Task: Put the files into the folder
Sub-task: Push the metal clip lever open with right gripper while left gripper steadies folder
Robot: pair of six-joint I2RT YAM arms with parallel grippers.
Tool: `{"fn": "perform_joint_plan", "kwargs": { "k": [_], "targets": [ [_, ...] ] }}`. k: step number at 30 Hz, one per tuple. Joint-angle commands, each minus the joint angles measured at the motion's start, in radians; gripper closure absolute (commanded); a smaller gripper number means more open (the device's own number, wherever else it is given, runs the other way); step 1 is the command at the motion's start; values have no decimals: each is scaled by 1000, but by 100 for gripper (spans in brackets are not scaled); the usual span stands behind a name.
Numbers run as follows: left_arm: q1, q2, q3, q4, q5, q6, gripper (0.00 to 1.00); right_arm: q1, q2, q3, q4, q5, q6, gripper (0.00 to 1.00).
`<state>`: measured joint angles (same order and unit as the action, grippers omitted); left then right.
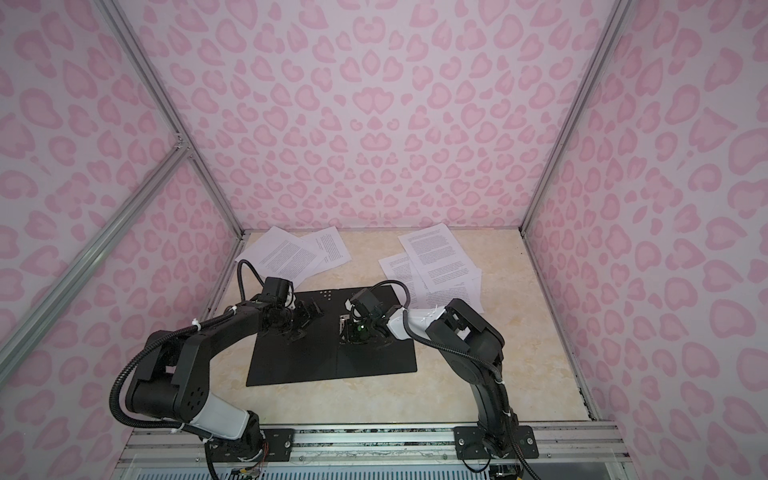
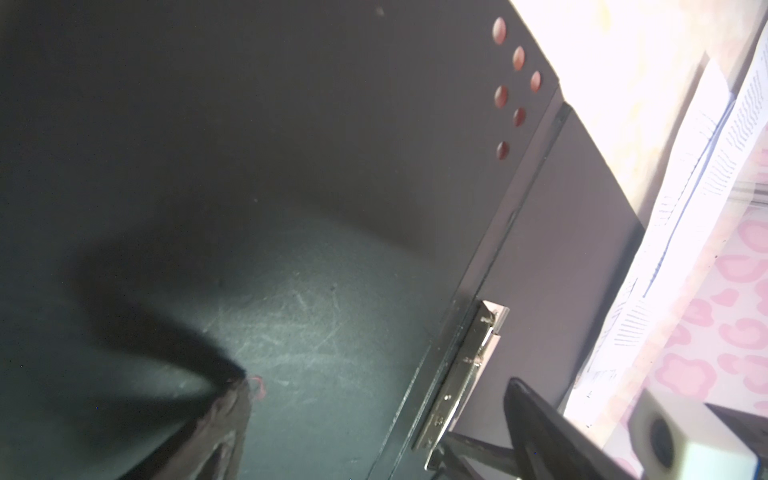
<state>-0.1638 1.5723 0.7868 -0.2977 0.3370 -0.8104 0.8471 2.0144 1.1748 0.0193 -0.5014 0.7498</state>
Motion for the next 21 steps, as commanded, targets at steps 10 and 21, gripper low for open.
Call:
{"fn": "perform_joint_plan", "kwargs": {
  "k": [10,21],
  "targets": [
    [2,38,-36,-83,-91,7,3,-2,32,2,25,-8,22,92],
    [7,54,-13,-112,-135,7,3,-14,27,-100,43,84,150,100]
  ]
}}
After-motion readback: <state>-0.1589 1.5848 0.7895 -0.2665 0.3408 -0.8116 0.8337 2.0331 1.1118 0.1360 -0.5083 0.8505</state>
